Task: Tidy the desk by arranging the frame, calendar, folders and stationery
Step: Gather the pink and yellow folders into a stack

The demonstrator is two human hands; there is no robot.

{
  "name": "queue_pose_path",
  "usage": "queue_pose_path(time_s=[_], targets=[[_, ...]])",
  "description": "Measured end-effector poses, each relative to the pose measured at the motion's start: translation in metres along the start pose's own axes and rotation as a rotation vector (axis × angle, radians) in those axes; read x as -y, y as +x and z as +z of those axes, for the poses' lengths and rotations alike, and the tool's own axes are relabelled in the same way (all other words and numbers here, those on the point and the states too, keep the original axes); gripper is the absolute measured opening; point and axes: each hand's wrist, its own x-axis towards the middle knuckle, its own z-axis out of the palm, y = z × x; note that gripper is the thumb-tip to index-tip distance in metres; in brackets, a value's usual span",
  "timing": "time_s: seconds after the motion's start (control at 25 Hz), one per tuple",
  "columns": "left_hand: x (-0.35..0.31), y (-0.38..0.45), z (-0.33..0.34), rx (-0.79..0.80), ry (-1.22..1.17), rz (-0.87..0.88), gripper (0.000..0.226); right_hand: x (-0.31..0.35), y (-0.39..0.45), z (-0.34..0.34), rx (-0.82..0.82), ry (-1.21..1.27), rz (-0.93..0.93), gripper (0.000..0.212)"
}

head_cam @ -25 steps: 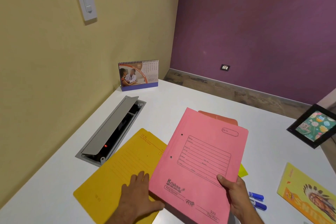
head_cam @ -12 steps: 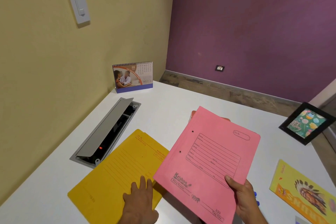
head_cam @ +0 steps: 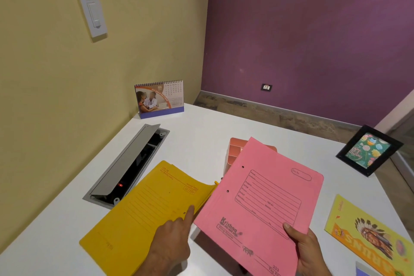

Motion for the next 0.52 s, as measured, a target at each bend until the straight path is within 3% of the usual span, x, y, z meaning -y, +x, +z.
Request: queue_pose_path(time_s=[0.08, 0.2, 0.28, 0.4, 0.52], targets=[[0.006, 0.003, -0.012, -0.097, -0.007, 0.007, 0.079, 0.004, -0.001, -0.008, 0.017, 0.018, 0.013, 0.051], [0.013, 0.01, -0.048, -0.209, -0.011, -0.035, 0.029, 0.01, -0.002, -0.019, 0.062, -0.007, 0.05, 0.052], [0.015, 0.015, -0.08, -0.289, -0.002, -0.11, 0.01, 0.014, -0.006, -0.023, 0.103, -0.03, 0.089, 0.045], [0.024, 0.02, -0.12, -0.452, 0.019, -0.174, 0.022, 0.017, -0.011, -0.028, 0.181, -0.089, 0.134, 0.059], [0.031, 0.024, -0.147, -0.709, -0.097, -0.074, 0.038, 0.018, -0.014, -0.028, 0.233, -0.154, 0.212, 0.08]])
